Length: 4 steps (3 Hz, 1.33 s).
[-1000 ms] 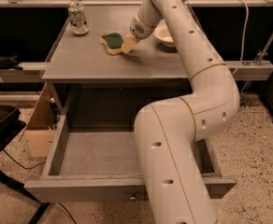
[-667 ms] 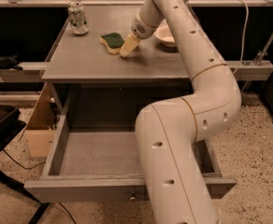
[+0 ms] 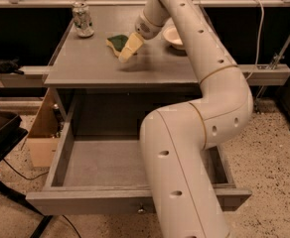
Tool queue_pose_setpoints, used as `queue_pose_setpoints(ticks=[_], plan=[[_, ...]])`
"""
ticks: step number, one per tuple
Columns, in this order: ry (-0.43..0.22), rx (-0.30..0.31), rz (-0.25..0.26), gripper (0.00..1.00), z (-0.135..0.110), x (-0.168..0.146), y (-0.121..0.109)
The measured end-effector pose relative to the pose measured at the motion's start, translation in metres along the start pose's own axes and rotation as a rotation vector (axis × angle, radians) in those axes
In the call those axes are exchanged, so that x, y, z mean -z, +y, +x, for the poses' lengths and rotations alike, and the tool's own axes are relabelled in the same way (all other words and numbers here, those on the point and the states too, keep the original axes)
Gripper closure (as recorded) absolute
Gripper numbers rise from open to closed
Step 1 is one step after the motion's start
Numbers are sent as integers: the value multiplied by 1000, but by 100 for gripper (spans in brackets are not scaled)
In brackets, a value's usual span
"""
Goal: Place sponge into top drawer
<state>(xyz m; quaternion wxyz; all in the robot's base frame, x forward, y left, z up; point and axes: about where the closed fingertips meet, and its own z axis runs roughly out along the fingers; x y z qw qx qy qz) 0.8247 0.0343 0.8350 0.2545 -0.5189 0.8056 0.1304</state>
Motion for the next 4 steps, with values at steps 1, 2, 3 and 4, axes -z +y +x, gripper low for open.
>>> queue_pose_setpoints(ticks=[1,2,3,4], plan=[[-19,-44,35,0,-37,2,8],[-24,-87,66,0,-53,-4,8],[-17,-167,118,18,-43,-20,-12],[-18,-174,118,42,-44,-22,-12]])
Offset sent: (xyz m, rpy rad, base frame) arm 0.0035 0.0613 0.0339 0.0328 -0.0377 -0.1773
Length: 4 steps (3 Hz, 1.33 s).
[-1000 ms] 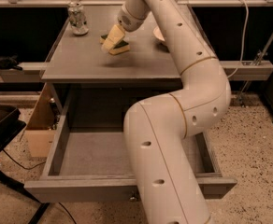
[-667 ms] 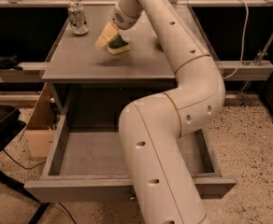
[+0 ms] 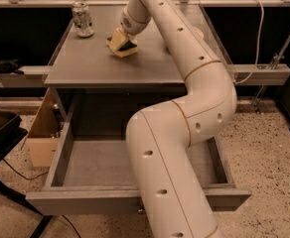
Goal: Place sponge into top drawer
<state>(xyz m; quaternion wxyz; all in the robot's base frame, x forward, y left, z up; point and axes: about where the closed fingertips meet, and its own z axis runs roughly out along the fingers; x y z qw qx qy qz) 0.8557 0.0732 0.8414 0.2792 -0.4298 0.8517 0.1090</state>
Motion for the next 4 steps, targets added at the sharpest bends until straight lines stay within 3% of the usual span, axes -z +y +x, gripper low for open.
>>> queue_pose_setpoints(ticks=[2,3,4], plan=[[0,0,0,88,0,0,0],[0,0,0,100,0,0,0],[0,3,-1,100,0,-1,0]])
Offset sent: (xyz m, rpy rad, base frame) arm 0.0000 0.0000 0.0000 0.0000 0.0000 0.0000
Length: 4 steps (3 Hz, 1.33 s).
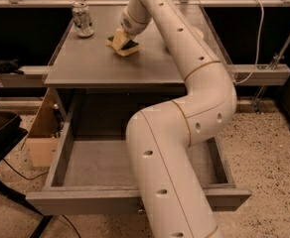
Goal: Place sponge into top drawer
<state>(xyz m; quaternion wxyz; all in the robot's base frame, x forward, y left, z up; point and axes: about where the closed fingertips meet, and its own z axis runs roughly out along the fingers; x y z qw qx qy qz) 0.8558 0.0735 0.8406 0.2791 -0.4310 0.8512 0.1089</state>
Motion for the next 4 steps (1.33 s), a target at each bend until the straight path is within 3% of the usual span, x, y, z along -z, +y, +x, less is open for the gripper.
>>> queue_pose_setpoints(ticks=[2,3,4], plan=[[-128,54,2,100,14,81,-26],[-46,-16,-72,100,77,75,-26],[30,-102,-113,100,116,61,-18]])
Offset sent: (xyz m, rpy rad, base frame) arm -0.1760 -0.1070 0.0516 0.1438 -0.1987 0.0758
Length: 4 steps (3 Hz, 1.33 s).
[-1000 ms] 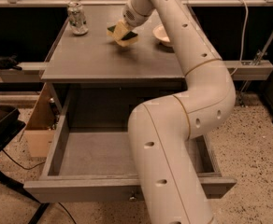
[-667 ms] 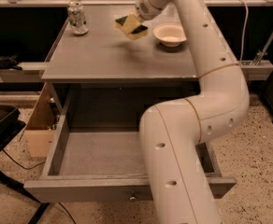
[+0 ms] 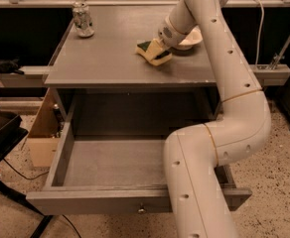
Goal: Place sponge into top drawer
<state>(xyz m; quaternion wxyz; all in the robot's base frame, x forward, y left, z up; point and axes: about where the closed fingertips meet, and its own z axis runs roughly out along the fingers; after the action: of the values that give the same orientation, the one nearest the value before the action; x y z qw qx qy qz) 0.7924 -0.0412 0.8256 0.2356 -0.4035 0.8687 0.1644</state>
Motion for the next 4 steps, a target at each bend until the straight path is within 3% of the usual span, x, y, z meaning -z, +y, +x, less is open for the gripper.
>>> queue_pose_setpoints(ticks=[1,2,4], plan=[[0,0,0,100,0,0,0],[20,4,32,100,-6,16,1],[173,-43,150,100,-22,73,24]])
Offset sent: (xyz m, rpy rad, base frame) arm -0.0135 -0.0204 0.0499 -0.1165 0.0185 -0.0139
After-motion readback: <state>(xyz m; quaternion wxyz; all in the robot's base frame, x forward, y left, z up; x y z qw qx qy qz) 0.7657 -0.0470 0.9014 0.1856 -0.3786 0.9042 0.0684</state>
